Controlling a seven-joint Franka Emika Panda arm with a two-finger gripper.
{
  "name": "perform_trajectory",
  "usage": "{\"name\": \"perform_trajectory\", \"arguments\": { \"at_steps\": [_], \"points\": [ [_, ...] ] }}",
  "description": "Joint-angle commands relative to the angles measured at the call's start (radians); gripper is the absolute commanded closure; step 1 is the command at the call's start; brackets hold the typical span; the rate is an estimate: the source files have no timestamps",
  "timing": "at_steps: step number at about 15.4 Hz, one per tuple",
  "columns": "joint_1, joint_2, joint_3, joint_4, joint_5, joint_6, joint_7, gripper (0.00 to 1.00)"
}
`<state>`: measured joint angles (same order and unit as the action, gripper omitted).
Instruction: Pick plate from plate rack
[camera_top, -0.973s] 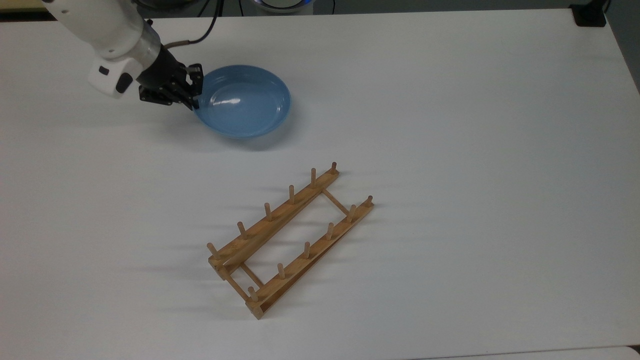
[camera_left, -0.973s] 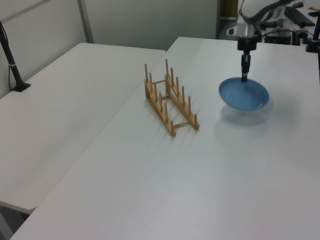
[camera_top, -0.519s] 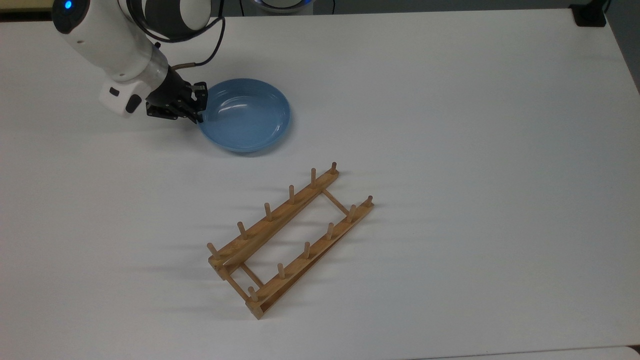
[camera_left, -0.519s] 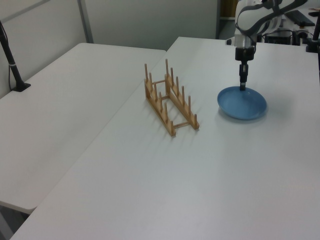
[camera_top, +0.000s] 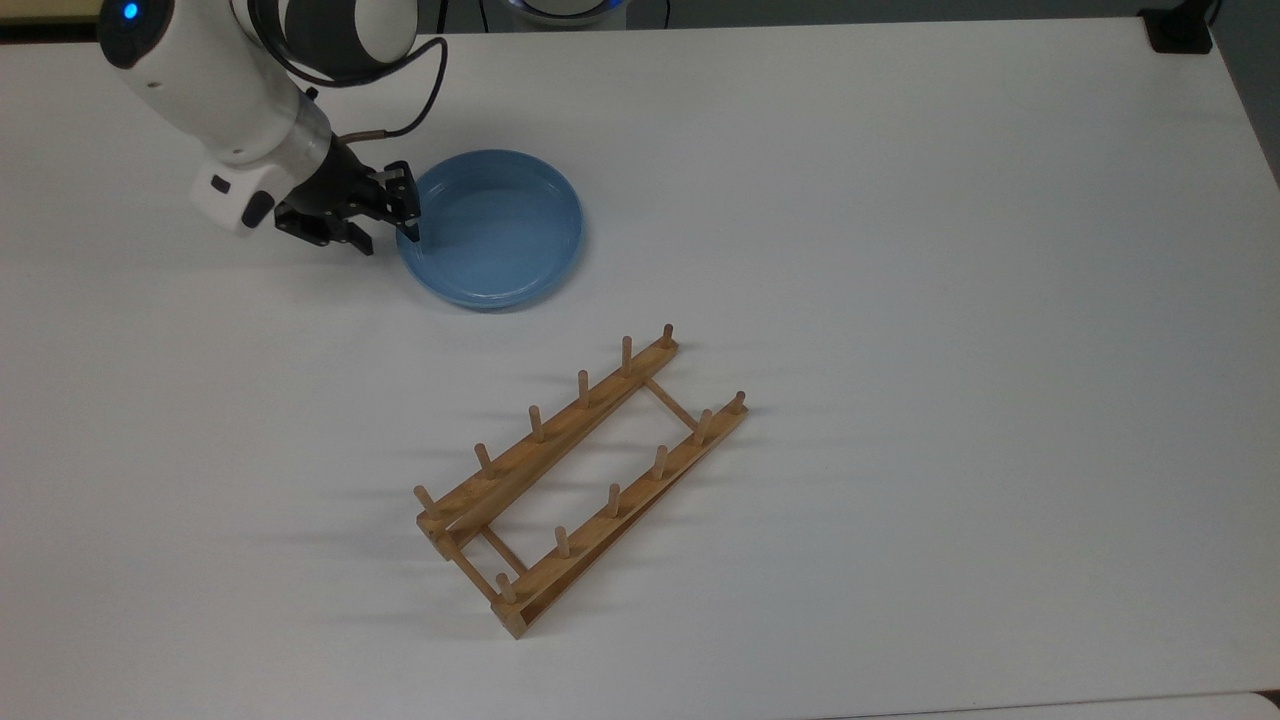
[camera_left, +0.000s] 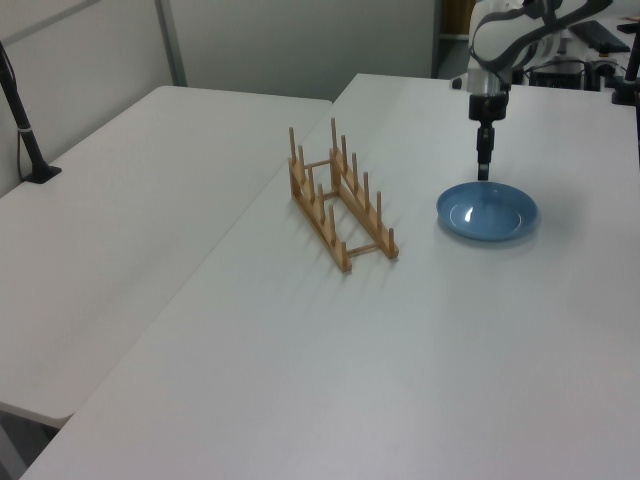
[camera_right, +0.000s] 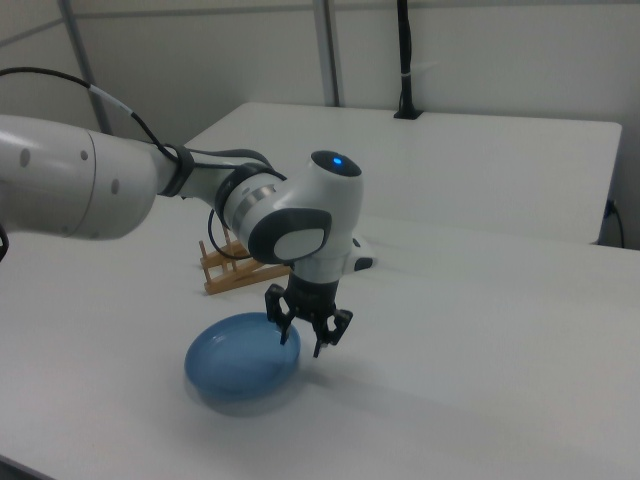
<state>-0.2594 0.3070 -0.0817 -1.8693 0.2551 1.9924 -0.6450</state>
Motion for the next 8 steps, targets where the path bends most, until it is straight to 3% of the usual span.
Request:
{"name": "perform_trajectory", "arguments": {
  "at_steps": [1,5,8],
  "points": [
    [0.005,-0.089,-0.006,0.045,0.019,-0.067,0.100,0.00],
    [0.019,-0.233,0.005,0.122,0.016,-0.199,0.356,0.00],
    [0.084,-0.278,-0.009,0.211,0.012,-0.334,0.555,0.00]
  ]
}}
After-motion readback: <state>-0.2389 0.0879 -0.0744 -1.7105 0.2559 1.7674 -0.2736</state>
